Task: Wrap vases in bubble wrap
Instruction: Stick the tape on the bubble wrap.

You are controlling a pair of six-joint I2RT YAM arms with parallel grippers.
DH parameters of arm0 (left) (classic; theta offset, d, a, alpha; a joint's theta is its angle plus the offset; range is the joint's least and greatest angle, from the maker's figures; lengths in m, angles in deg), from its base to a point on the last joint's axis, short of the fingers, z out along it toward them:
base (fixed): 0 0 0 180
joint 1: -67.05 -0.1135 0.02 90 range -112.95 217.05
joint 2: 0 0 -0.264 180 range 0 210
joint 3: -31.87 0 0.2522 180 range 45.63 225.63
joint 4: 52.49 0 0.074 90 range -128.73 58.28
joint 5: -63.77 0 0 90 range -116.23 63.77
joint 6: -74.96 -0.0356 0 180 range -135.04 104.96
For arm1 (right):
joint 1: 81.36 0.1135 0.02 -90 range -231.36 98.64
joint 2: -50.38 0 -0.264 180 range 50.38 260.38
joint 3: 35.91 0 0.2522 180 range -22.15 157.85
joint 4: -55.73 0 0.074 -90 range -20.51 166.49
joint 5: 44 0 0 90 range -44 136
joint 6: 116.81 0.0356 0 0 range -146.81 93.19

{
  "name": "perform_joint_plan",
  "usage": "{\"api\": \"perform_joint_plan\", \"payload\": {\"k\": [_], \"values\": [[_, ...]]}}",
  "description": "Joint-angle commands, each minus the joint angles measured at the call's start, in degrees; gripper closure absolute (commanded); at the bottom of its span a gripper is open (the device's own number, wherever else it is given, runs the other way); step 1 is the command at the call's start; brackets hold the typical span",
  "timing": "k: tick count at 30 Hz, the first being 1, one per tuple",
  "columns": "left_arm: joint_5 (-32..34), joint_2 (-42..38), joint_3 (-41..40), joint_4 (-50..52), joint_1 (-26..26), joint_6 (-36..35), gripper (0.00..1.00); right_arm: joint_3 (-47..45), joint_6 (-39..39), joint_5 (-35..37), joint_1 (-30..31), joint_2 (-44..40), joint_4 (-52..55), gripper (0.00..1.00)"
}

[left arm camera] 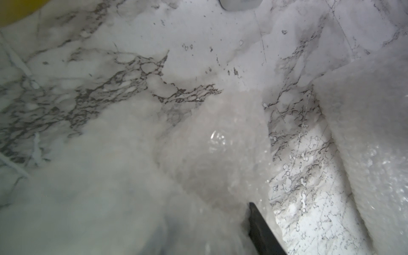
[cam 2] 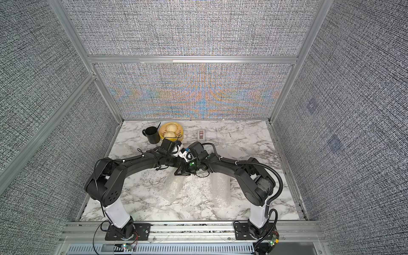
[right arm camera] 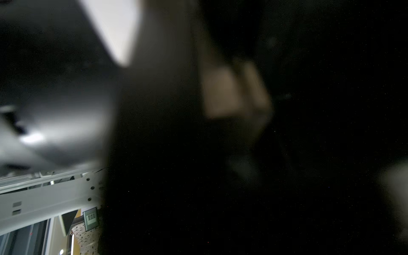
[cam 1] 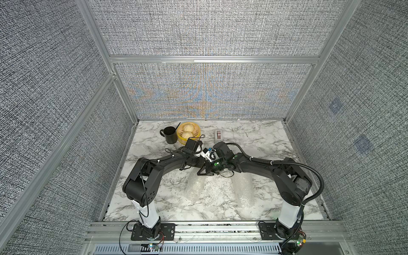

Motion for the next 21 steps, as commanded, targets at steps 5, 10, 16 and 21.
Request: {"api": "perform_joint_plan", "payload": {"k": [5,10,16,21], "values": [[-0.19,-0.1,0.17,2.72,0.53,-0.26,0.59,0.32,-1.43,3.46,1.31,3.32,2.78,1.0],[-0.33,0.1,0.77,2.93,0.59,-0.07,0.59,-1.96,-1.07,3.59,1.52,3.95,1.91,1.0],[0.51,0.24,1.01,3.25,0.62,-0.15,0.58,-5.18,-0.96,4.83,1.97,1.53,1.37,1.0],[0.75,0.51,1.01,3.45,0.62,0.02,0.58,-7.85,0.66,4.56,2.19,0.55,-1.95,1.0]]}}
